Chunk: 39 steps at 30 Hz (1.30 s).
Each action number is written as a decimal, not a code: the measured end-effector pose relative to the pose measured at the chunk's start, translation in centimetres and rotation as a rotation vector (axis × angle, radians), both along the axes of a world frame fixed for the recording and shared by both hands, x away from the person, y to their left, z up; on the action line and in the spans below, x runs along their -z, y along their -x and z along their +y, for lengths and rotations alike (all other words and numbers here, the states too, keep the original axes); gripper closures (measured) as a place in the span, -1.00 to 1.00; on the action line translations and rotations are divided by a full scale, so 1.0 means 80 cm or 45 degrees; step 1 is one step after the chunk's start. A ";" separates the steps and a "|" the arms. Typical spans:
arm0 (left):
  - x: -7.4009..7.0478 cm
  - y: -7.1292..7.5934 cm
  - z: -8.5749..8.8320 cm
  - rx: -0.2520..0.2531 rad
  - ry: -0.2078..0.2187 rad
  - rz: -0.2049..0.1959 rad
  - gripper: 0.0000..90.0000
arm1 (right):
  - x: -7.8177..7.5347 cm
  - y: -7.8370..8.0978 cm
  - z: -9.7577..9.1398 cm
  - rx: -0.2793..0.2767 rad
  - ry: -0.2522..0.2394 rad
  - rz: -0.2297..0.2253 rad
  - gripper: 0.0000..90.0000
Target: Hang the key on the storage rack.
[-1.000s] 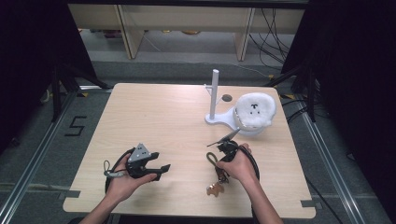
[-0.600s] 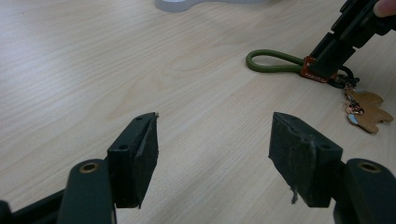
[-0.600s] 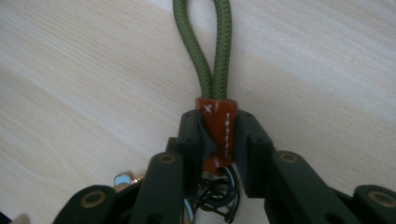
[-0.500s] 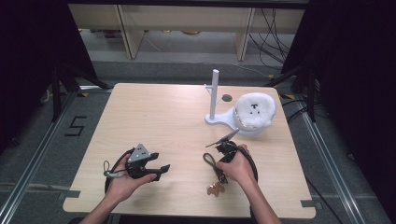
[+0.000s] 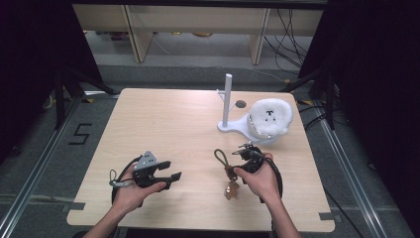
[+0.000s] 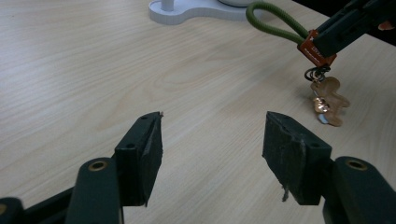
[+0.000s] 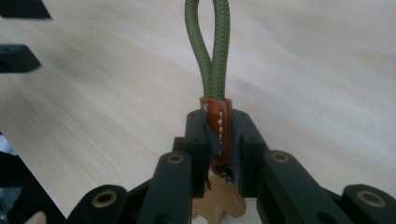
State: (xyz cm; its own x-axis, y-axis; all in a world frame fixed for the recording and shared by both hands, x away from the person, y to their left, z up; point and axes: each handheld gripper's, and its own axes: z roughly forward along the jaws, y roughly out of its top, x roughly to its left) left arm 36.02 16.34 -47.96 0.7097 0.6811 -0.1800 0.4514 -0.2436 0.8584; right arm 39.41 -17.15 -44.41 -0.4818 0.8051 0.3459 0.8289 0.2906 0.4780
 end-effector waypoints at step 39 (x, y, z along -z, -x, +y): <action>-0.067 -0.057 -0.042 0.099 0.323 0.020 0.22 | -0.004 0.009 0.004 0.026 -0.481 -0.579 0.76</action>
State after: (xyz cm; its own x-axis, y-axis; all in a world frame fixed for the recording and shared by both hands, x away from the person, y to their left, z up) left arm 40.62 13.00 -42.61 0.7538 0.5563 -0.3496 0.4537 -0.0558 0.8894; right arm 38.69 -16.85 -44.09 -0.6348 0.6770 0.3725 0.5199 0.0176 0.8540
